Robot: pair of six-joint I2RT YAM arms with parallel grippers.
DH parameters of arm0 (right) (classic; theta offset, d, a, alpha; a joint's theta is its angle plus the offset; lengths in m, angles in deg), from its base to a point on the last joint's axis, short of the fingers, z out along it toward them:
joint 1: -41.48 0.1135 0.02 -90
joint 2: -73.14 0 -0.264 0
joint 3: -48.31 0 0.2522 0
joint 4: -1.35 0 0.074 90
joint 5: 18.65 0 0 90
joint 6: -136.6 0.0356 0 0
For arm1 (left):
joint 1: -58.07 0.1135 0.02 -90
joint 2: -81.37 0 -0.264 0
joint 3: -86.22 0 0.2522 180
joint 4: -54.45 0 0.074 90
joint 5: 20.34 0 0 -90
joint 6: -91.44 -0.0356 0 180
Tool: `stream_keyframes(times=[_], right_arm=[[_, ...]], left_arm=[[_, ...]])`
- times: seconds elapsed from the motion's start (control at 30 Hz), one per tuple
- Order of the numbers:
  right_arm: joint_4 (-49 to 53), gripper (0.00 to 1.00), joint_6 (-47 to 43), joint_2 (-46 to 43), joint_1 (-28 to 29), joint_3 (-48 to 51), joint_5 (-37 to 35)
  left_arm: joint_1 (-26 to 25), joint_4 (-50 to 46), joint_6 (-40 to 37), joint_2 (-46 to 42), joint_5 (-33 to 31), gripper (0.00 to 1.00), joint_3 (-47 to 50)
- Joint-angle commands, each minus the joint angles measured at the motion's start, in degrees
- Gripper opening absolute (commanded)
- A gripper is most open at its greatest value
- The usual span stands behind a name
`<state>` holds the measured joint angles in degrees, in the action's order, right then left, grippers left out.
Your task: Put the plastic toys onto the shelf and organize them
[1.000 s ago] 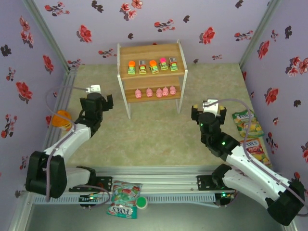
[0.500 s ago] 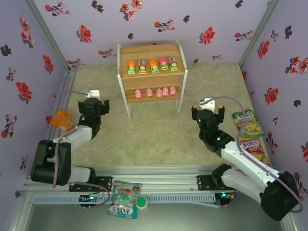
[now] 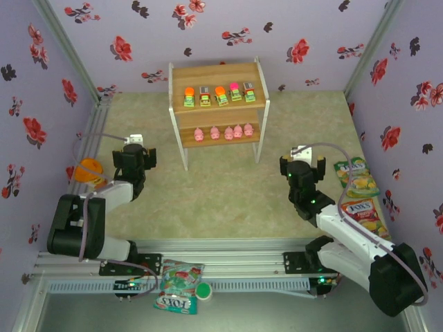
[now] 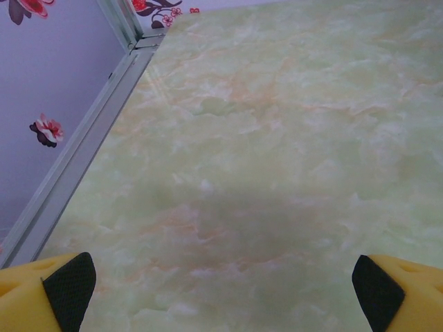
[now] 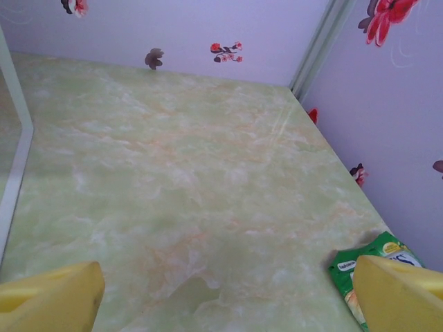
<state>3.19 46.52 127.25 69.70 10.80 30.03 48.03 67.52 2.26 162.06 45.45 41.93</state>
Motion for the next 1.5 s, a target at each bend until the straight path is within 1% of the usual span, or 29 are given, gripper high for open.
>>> stream_keyframes(times=[0.0, 0.03, 0.1, 0.17, 0.23, 0.4, 0.47, 0.63, 0.77, 0.93, 1.13, 1.4, 1.47], right_arm=[[-5.6, 0.94, -0.75, -0.48, -1.1, 1.82, 0.69], [-5.95, 0.94, -0.71, -0.53, -1.35, 2.1, 0.92], [-6.35, 0.93, -0.63, -0.74, -2.06, 2.53, 1.61], [-6.68, 0.93, -0.56, -0.74, -2.63, 2.72, 2.61], [-7.3, 0.93, -0.41, -0.52, -3.3, 3.06, 3.58], [-8.11, 0.93, -0.28, 0.48, -4.62, 3.34, 4.9], [-8.67, 0.93, -0.36, 0.33, -5.11, 3.69, 5.33], [-10.16, 0.92, -0.49, 0.39, -6.95, 4.15, 7.27], [-12.24, 0.92, 0.07, 1.88, -9.55, 4.25, 9.7], [-16.89, 0.92, 0.56, 6.2, -13.09, 4.3, 12.84], [-24.29, 0.92, 0.87, 14.06, -17.09, 4.03, 15.59], [-34.28, 0.93, -0.32, 26.77, -18.99, 2.51, 16.99], [-35.06, 0.93, 0.28, 29.22, -19.95, 1.91, 18.3]], left_arm=[[0.46, 3.88, -1.35, 1.02, -1.89, 1.0, 0.15], [0.47, 4.97, -1.67, 1.18, -1.7, 1.0, 0.67], [0.54, 9.67, -3.47, 0.89, 0.69, 1.0, 3.29], [0.86, 15.69, -4.71, 0.55, 1.63, 1.0, 6.38], [1.88, 22.1, -5.66, 1.13, 4.42, 1.0, 9.16], [3.86, 29.72, -4.18, 4.72, 7.14, 1.0, 11.77], [5.14, 29.93, -3.29, 4.97, 9.69, 1.0, 11.94], [6.26, 31.61, -3.64, 8.09, 13.73, 1.0, 11.59], [7.09, 29.13, -3.81, 7.63, 17.26, 1.0, 10.72], [8.49, 26.37, -3.2, 7.49, 20.46, 1.0, 9.44], [8.55, 25.74, -2.81, 7.47, 19.4, 1.0, 9.09], [8.55, 25.32, -2.58, 7.56, 18.99, 1.0, 8.9], [8.55, 25.29, -2.54, 7.5, 19.01, 1.0, 8.81]])
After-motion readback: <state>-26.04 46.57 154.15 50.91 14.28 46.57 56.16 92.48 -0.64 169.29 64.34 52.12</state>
